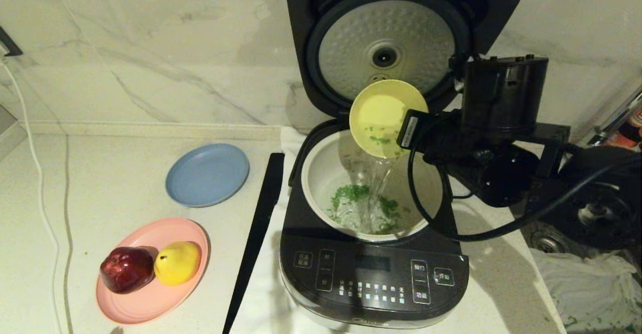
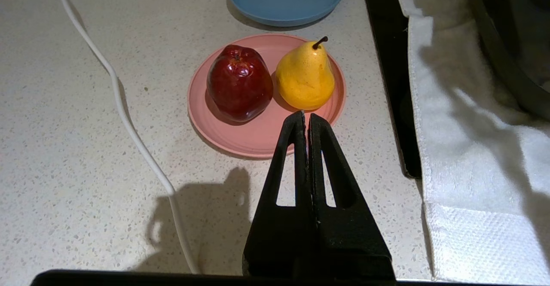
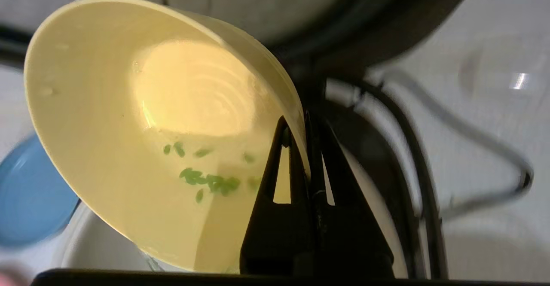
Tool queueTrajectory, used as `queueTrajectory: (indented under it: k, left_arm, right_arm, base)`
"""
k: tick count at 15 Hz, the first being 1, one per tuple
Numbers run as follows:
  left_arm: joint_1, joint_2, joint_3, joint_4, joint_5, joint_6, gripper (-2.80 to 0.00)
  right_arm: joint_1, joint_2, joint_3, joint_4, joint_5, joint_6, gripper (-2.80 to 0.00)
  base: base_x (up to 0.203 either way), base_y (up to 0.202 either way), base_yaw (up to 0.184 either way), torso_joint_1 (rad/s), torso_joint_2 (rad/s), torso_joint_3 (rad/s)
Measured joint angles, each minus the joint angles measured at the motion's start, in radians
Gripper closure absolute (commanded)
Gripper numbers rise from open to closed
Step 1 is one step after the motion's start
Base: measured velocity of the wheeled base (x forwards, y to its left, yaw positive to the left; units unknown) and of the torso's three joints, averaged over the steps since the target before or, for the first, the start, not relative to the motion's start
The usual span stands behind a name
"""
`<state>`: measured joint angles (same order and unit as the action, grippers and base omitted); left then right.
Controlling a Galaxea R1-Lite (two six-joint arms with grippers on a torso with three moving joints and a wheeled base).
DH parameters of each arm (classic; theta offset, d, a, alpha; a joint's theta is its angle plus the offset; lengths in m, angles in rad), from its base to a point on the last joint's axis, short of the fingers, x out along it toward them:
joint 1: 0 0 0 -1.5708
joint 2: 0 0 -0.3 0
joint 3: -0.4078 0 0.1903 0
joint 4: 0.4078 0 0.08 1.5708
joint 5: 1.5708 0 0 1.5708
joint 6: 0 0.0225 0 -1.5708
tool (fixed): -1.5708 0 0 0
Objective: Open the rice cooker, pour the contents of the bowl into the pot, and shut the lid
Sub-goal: Pour the water from the bowl into the rice cooker
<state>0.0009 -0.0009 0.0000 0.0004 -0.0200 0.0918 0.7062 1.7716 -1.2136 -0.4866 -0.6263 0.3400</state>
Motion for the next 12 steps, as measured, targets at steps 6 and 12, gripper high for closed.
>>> queueTrajectory:
  k: [6, 12]
  left_arm:
    - [0.0, 0.0, 0.0, 0.0, 0.0, 0.0, 0.0]
    - [0.0, 0.0, 0.0, 0.0, 0.0, 0.0, 0.0]
  right_arm:
    - [-0.008, 0.053, 0.084, -0.334, -0.02, -0.161, 0.0]
    - [-0.018, 0.124, 0.156, -0.663, -0.011, -0.382, 0.0]
  base:
    - [0.0, 0.0, 0.0, 0.0, 0.0, 0.0]
    - [0.0, 0.0, 0.0, 0.0, 0.0, 0.0]
